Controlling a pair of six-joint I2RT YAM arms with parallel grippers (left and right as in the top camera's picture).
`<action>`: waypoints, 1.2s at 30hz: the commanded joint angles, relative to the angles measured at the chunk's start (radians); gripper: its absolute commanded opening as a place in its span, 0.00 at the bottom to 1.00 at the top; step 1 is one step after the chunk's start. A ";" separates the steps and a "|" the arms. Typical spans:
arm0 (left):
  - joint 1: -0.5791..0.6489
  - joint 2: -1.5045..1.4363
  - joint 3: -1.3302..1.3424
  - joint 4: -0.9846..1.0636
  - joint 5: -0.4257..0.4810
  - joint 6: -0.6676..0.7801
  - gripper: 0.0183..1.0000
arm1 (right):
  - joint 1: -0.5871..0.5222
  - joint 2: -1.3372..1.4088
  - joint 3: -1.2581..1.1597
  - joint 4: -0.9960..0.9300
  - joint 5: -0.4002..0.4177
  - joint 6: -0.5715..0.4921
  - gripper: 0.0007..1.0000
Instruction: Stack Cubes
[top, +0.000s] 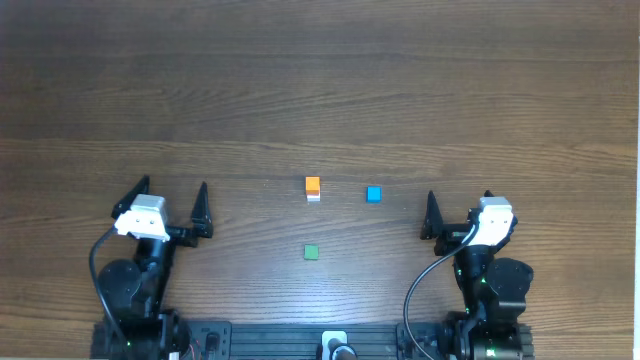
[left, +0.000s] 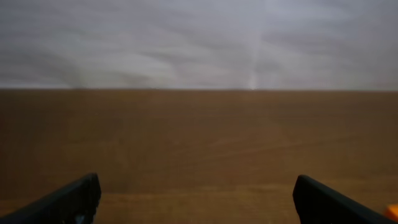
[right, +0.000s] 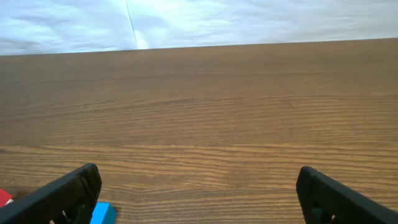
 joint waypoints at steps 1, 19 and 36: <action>-0.011 -0.019 -0.005 -0.006 0.017 0.017 1.00 | -0.006 -0.009 -0.008 0.002 -0.012 -0.005 0.99; -0.011 -0.018 -0.005 -0.005 0.017 0.017 1.00 | -0.006 -0.009 -0.008 0.002 -0.011 -0.005 0.99; -0.011 -0.016 -0.005 -0.005 0.017 0.017 1.00 | -0.006 -0.009 -0.008 0.051 -0.047 0.011 0.99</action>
